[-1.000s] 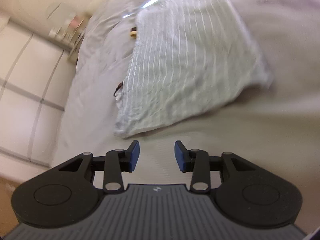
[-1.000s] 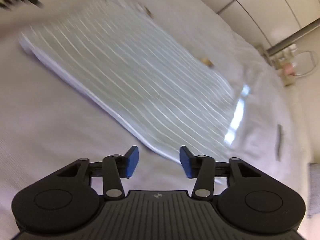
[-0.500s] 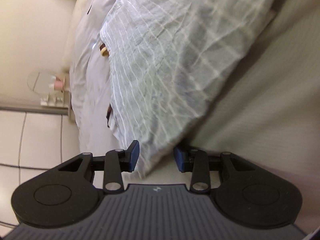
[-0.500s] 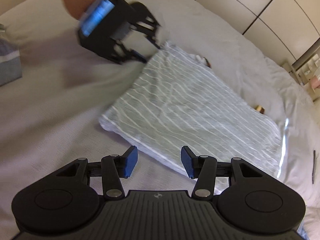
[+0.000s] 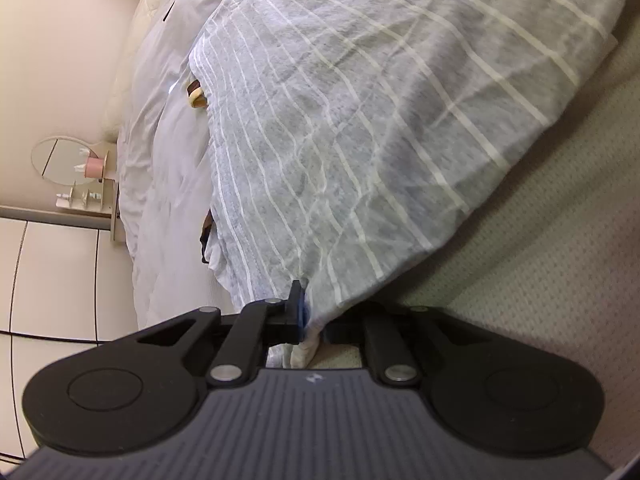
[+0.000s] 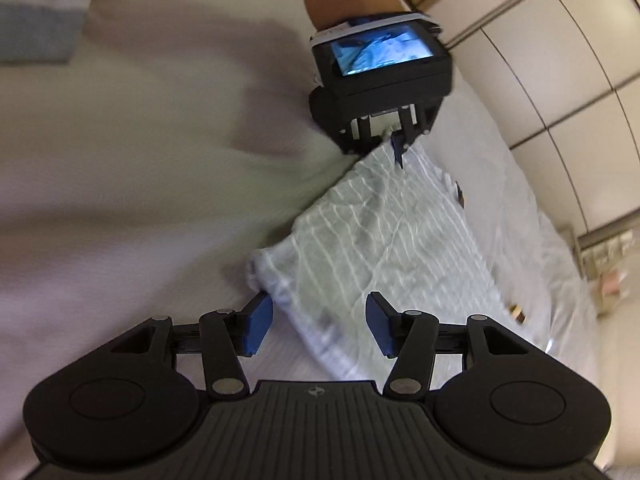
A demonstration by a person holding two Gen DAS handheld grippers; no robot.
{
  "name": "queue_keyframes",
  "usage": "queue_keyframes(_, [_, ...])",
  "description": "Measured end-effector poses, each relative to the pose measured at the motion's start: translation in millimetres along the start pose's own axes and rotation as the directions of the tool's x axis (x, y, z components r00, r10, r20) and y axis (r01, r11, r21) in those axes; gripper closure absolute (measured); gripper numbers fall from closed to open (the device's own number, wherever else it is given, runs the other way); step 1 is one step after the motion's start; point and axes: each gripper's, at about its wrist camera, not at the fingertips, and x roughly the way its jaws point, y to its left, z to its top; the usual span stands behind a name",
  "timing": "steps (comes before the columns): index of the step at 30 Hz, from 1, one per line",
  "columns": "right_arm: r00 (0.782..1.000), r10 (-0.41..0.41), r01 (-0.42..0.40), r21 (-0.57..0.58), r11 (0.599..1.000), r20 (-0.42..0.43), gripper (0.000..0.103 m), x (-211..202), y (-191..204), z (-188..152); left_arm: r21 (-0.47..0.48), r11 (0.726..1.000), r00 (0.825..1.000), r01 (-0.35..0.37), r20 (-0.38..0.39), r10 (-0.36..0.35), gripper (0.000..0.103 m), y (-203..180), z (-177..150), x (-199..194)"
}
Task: Fold clothes
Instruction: 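Grasp the long edge of the striped shirt with both grippers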
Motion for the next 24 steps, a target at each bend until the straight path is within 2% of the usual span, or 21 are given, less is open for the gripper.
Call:
queue_keyframes(3, [1.0, 0.003, -0.003, 0.014, 1.0, -0.013, 0.065, 11, -8, 1, -0.005, 1.0, 1.0, -0.018, -0.002, 0.018, 0.098, -1, -2, -6])
queue_keyframes(4, [1.0, 0.011, -0.01, 0.021, 1.0, -0.013, 0.076, 13, -11, 2, -0.003, 1.0, 1.0, -0.026, -0.004, 0.026, 0.098, -1, -3, -8])
queue_keyframes(5, [1.0, 0.017, -0.016, 0.02, 1.0, -0.009, 0.093, 13, -12, 2, 0.001, 0.999, 0.999, -0.034, -0.005, 0.034, 0.099, -1, -3, -11])
queue_keyframes(6, [1.0, 0.025, -0.025, 0.024, 0.999, -0.006, 0.099, 13, -14, 2, 0.003, 0.999, 0.999, -0.04, -0.004, 0.04, 0.099, 0, -3, -14])
queue_keyframes(11, [0.998, 0.066, -0.068, 0.091, 0.994, 0.019, 0.099, 2, -23, 5, 0.013, 0.998, 0.998, -0.061, 0.009, 0.061, 0.099, 9, -5, -34])
queue_keyframes(15, [0.996, 0.078, -0.083, 0.129, 0.988, 0.048, 0.1, -22, -33, 6, 0.026, 0.998, 0.998, -0.059, 0.017, 0.059, 0.099, 17, -6, -61])
queue_keyframes(19, [0.99, 0.098, -0.113, 0.162, 0.98, 0.097, 0.1, -53, -43, 7, 0.05, 0.998, 1.0, -0.029, 0.002, 0.029, 0.099, 19, -8, -93])
queue_keyframes(24, [0.981, 0.119, -0.152, 0.233, 0.96, 0.151, 0.1, -83, -47, 13, 0.105, 0.994, 1.0, 0.007, -0.013, -0.006, 0.099, 35, 2, -113])
